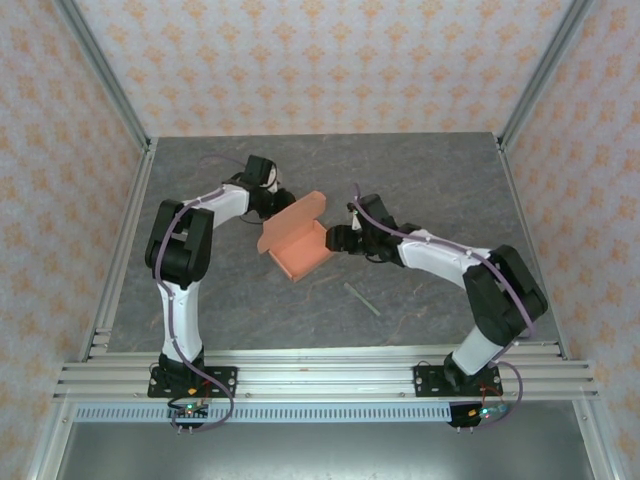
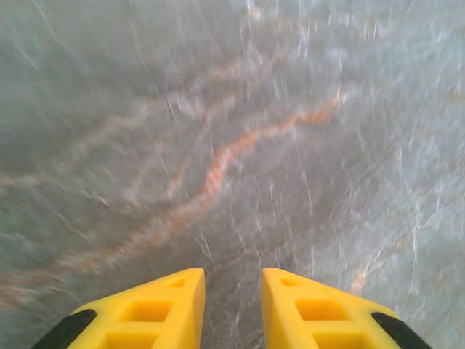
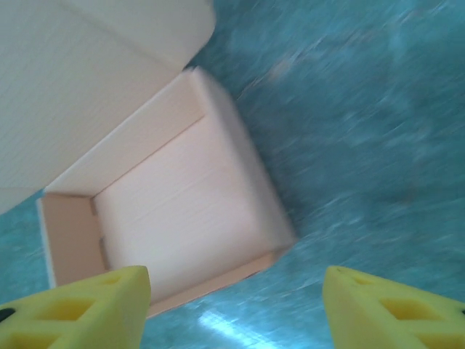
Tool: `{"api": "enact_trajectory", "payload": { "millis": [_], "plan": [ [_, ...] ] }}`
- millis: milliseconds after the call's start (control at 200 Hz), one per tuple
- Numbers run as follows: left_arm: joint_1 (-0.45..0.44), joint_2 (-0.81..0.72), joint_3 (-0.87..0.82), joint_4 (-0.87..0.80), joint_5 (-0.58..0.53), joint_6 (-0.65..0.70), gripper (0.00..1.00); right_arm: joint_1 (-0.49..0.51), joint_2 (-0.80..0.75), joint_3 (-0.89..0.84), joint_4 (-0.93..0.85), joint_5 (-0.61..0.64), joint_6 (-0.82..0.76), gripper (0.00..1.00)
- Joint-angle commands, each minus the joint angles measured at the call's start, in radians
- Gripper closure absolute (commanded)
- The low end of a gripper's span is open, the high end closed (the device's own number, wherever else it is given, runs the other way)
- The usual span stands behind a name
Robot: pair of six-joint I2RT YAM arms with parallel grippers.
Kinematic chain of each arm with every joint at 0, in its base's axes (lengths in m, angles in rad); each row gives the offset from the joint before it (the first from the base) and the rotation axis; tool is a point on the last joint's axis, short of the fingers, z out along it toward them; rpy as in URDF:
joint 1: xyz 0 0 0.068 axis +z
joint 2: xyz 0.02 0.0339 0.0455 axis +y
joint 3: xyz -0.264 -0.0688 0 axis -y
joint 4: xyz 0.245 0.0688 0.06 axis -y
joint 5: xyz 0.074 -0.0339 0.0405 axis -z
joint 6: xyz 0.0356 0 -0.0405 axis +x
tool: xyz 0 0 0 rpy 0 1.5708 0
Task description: Fold the paper box
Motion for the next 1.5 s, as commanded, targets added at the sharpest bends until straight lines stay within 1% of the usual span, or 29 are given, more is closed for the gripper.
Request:
{"api": "enact_trajectory", "payload": {
  "millis": [0, 90, 205, 255, 270, 325, 631, 796, 976, 1181, 1331, 1496],
  "plan": [
    [0.033, -0.058, 0.029, -0.066, -0.08, 0.055, 0.69, -0.022, 0.012, 0.066, -0.082, 0.085, -0.23, 0.37],
    [0.048, -0.097, 0.007, -0.066, -0.094, 0.057, 0.65, -0.023, 0.06, 0.108, -0.088, 0.045, -0.318, 0.4],
    [0.057, -0.158, -0.043, -0.06, -0.125, 0.065, 0.64, -0.013, 0.122, 0.147, -0.076, 0.009, -0.343, 0.45],
    [0.059, -0.172, -0.07, -0.056, -0.137, 0.069, 0.63, 0.0, 0.141, 0.153, -0.062, 0.01, -0.35, 0.47],
    [0.059, -0.203, -0.077, -0.055, -0.14, 0.069, 0.63, 0.005, 0.145, 0.154, -0.056, 0.012, -0.354, 0.47],
    [0.062, -0.237, -0.108, -0.044, -0.15, 0.068, 0.63, 0.021, 0.164, 0.153, -0.033, 0.03, -0.356, 0.48],
    [0.082, -0.362, -0.208, -0.035, -0.16, 0.078, 0.63, 0.046, 0.246, 0.175, 0.058, 0.063, -0.343, 0.6],
    [0.085, -0.401, -0.232, -0.04, -0.16, 0.087, 0.63, 0.054, 0.284, 0.199, 0.056, 0.104, -0.355, 0.66],
    [0.085, -0.428, -0.25, -0.054, -0.168, 0.103, 0.63, 0.065, 0.319, 0.235, 0.033, 0.131, -0.376, 0.71],
    [0.085, -0.446, -0.264, -0.061, -0.175, 0.115, 0.64, 0.083, 0.345, 0.27, -0.017, 0.217, -0.398, 0.78],
    [0.085, -0.456, -0.275, -0.06, -0.174, 0.119, 0.64, 0.09, 0.357, 0.272, -0.042, 0.265, -0.395, 0.81],
    [0.086, -0.467, -0.281, -0.064, -0.176, 0.123, 0.64, 0.1, 0.361, 0.268, -0.068, 0.347, -0.393, 0.84]
  ]
}}
